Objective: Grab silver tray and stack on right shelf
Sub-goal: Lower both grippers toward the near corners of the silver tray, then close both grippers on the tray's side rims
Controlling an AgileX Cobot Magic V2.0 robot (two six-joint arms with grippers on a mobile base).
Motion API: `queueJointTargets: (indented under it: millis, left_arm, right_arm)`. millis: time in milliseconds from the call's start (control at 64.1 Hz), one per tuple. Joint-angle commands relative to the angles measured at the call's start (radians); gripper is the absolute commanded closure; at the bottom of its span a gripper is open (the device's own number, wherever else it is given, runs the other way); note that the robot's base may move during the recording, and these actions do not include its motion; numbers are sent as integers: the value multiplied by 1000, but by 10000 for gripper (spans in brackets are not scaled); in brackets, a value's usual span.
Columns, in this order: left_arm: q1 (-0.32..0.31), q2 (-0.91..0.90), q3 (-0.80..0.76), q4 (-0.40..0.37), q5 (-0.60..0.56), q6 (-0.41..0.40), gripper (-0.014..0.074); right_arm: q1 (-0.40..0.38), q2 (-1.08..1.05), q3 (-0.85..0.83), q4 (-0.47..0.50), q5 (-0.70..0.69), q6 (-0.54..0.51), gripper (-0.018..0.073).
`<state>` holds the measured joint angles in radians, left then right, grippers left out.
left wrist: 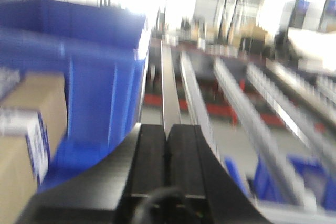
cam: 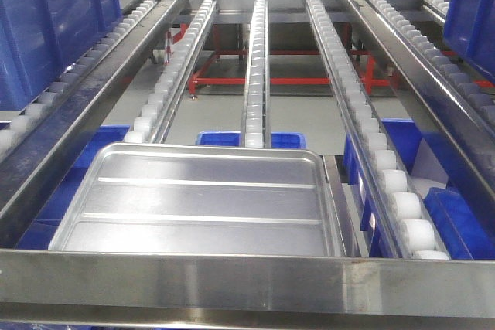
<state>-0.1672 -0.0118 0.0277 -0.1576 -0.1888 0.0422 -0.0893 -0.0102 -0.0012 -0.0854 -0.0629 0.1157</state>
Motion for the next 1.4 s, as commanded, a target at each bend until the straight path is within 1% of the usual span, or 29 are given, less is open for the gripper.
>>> queueJointTargets:
  millis: [0,62,156,265,359,406,484,499,624,655,702,749,796,858,905,936,967,999,1061,1077,1108,1123,1201,1248,1280,1326,1389]
  left_arm:
    - [-1,-8,-92,0,-86,4,689]
    - [-1,13,-188,17,13,4,689]
    - [-1,75,-357,17,189,4,689]
    - [-1,206,-547,8,374,4,689]
    - [-1,335,-661,8,469,4,689]
    - [-1,394,-702,8,487,4,685]
    - [-1,496,-744,8,493,6,685]
    - [-1,513,-750,8,497,6,685]
    - [-1,650,-811,-11,562,12,683]
    - [-1,678,-827,-22,591,12,664]
    - [-1,718,-847,-41,634,14,607]
    - [-1,747,-861,-51,669,14,530]
    - [-1,773,-871,-55,698,14,430]
    - [-1,799,-871,-59,711,14,329]
    - [-1,817,-871,-59,713,14,298]
    - [-3,828,-871,-71,713,14,299]
    - [-16,835,-871,-76,713,14,302]
    - [-49,847,-871,-77,711,14,305]
    - [-147,882,-871,-42,691,14,329]
    - [-181,891,-871,-40,684,14,338]
    - [-226,915,-873,-40,680,14,349]
    - [-258,930,-876,-34,680,14,355]
    - [-359,998,-903,-12,714,14,355]
    - [-389,1044,-930,7,768,14,351]
    - [-394,1080,-954,11,812,12,351]
    - [-391,1131,-990,11,871,-1,351]
    - [-371,1195,-1033,13,927,-29,351]
  right_arm:
    - [2,-16,-108,2,-132,-9,503]
    - [2,11,-185,2,-120,-9,503]
    - [2,84,-319,2,-82,-8,503]
    - [2,195,-447,2,1,-8,499]
    - [6,292,-529,12,69,-8,498]
    - [19,327,-559,24,102,-8,482]
    - [59,378,-589,32,138,-8,404]
    - [72,391,-591,33,144,-8,377]
    - [161,458,-591,33,179,-8,214]
    - [189,477,-591,33,191,-8,184]
    - [234,506,-591,33,211,-8,154]
    - [275,533,-591,37,229,-8,142]
    - [317,564,-591,52,248,-8,139]
    - [380,614,-591,85,270,-8,139]
    - [430,654,-591,103,277,-8,139]
    - [458,683,-591,115,276,-8,139]
    - [485,714,-591,126,274,-8,139]
    - [509,749,-591,143,271,-8,142]
    - [544,802,-591,146,250,-8,143]
    - [549,813,-591,146,245,-8,143]
    - [558,838,-595,153,248,-8,143]
    - [563,848,-599,160,255,-8,143]
    - [580,915,-637,203,312,-8,143]
    - [581,953,-673,217,351,-8,143]
    - [581,980,-698,225,380,-8,143]
    - [581,1020,-736,234,427,-5,143]
    - [581,1084,-797,240,501,16,143]
